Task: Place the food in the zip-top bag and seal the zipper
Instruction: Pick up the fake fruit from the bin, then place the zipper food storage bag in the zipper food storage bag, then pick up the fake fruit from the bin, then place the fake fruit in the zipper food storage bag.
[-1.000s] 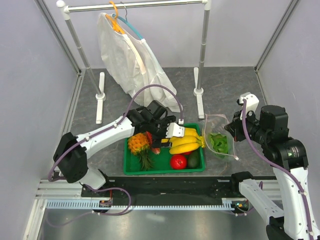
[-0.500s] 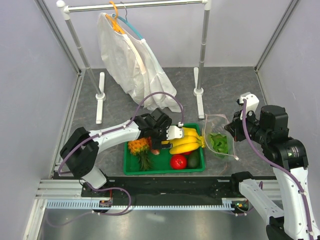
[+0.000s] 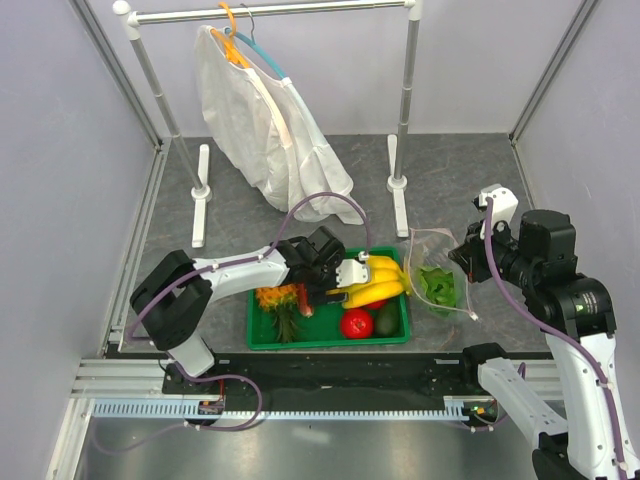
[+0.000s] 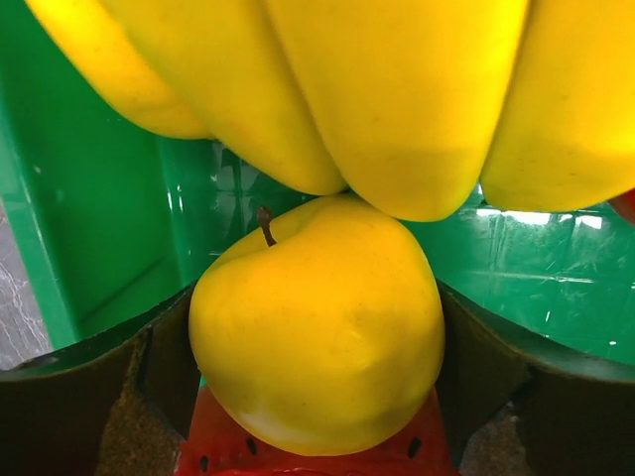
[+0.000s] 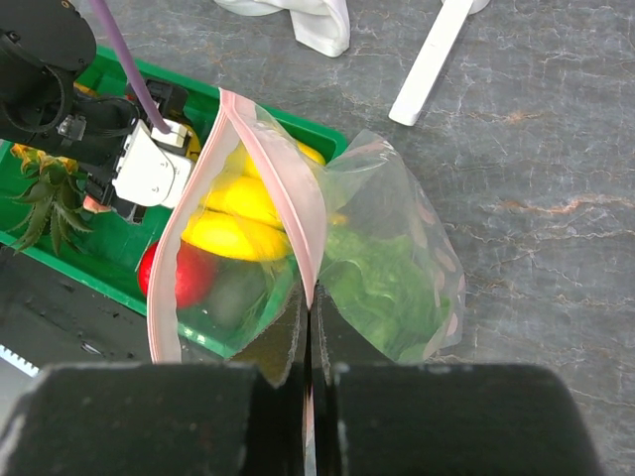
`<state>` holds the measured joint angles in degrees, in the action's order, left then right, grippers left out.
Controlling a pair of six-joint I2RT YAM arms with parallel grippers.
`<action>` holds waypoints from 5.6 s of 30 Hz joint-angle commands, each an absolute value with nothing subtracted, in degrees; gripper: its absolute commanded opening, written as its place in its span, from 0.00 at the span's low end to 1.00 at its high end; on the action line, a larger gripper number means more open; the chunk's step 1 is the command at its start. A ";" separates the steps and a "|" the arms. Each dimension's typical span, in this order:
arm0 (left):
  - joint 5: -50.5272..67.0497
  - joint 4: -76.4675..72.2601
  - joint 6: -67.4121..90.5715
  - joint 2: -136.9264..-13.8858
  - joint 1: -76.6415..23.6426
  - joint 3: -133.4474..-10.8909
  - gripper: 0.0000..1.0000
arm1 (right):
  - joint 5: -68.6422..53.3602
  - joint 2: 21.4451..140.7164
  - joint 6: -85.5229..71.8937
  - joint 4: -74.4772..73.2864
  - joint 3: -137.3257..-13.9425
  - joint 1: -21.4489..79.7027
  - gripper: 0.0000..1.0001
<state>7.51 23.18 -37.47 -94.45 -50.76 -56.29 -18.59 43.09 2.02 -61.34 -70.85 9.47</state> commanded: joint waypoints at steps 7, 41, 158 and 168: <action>6.59 30.93 -36.03 -81.40 -50.45 -57.66 0.66 | -17.93 43.42 0.70 -60.38 -71.46 9.40 0.00; 26.73 10.09 1.49 -97.55 -62.05 -92.10 0.74 | -18.46 45.79 -15.20 -57.39 -74.88 8.88 0.00; 34.90 22.86 -46.62 -76.45 -66.62 -81.79 0.58 | -16.08 45.26 -15.29 -58.27 -72.16 8.88 0.00; 28.83 19.95 -30.06 -93.32 -65.31 -93.95 0.60 | -15.29 45.79 -14.77 -58.62 -74.62 8.88 0.00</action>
